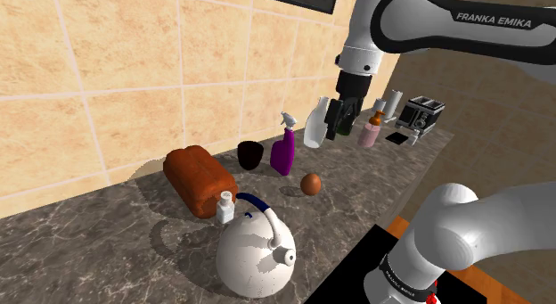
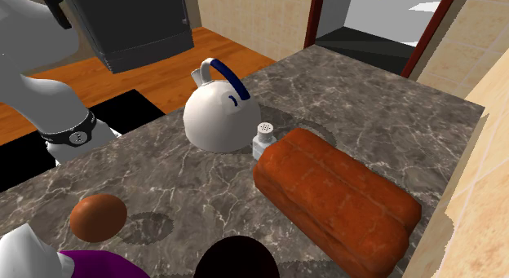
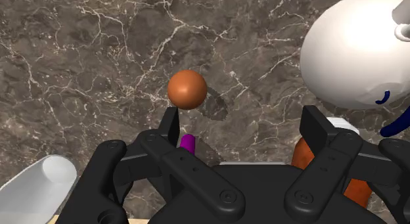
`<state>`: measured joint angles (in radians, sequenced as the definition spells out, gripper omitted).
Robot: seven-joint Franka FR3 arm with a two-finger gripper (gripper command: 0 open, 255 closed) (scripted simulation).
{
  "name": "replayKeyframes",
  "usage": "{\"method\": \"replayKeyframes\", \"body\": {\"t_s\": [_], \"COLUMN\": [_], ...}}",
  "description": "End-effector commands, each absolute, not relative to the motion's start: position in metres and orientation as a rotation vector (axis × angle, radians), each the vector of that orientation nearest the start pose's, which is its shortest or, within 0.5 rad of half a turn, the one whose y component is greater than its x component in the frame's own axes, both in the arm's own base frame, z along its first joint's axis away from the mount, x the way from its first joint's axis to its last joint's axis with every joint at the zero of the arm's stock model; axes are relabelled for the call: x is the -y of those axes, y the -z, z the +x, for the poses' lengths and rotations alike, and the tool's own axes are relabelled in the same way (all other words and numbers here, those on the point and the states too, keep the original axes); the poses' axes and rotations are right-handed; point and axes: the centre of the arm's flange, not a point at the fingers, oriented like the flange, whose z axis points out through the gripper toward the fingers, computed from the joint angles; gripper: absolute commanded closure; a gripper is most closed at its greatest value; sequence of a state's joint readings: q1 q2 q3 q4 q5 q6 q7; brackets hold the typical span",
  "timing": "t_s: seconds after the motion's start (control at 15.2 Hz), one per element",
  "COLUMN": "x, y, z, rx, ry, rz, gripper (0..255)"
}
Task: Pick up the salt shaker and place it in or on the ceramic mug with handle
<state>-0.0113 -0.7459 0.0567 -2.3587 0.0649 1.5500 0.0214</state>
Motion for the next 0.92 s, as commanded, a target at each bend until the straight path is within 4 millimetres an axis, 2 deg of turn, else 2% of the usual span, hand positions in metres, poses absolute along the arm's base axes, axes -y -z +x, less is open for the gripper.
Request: {"method": "replayKeyframes", "body": {"t_s": [0.0,0.86], "x": [-0.026,-0.152], "y": [-0.575,-0.488], "z": [0.314,0.39], "rx": [0.011,-0.041], "ry": [-0.1,-0.06], "rz": [-3.115,-3.125], "gripper": [0,0]}}
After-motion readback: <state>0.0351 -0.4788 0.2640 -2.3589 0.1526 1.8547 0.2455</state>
